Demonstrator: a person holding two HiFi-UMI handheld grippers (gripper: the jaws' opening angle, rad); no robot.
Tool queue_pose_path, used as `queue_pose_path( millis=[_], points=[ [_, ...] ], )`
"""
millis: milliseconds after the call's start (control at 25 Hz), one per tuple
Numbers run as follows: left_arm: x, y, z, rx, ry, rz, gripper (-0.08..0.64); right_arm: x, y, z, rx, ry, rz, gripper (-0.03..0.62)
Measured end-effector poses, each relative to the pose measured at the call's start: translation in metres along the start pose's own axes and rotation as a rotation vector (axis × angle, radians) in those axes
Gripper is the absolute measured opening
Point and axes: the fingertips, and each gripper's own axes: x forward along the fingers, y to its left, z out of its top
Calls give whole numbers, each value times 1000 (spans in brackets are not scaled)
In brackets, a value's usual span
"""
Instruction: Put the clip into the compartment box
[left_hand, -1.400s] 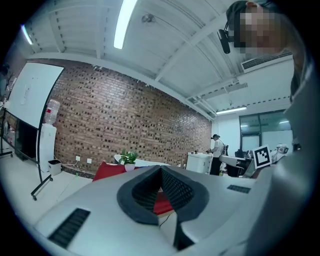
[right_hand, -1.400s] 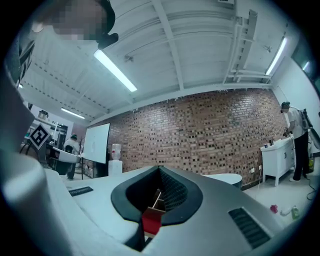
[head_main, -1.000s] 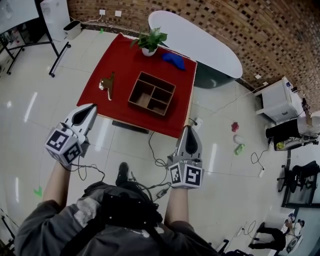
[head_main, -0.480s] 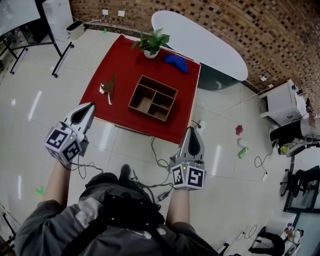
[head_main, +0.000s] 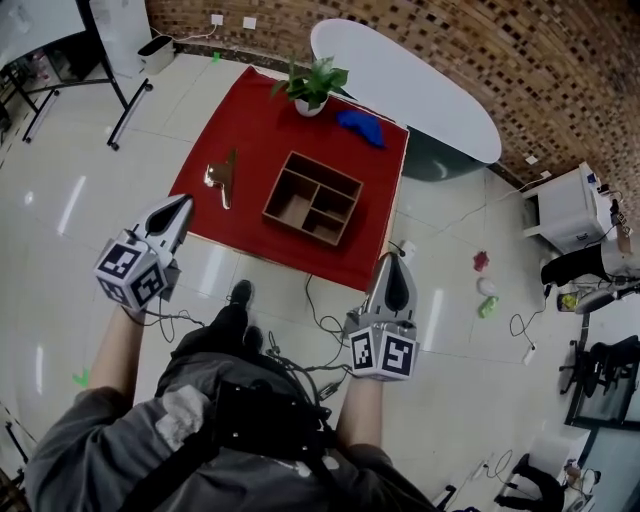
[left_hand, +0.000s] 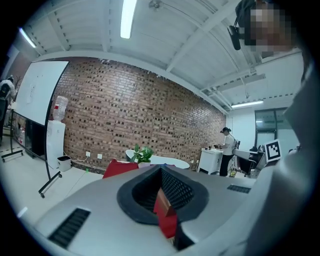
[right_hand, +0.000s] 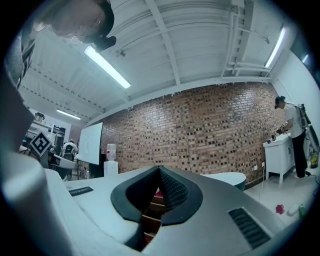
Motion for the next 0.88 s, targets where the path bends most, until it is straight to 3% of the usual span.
queue_pose_path(
  millis=[600, 680, 880],
  points=[
    [99, 100, -49, -25, 95, -46, 35, 101, -9, -11, -48, -18, -137, 12],
    [113, 113, -62, -36, 127, -47, 114, 116, -9, -18, -49, -9, -141, 12],
    [151, 148, -97, -70, 248, -26, 200, 156, -11, -34, -45, 12, -158, 12]
  ],
)
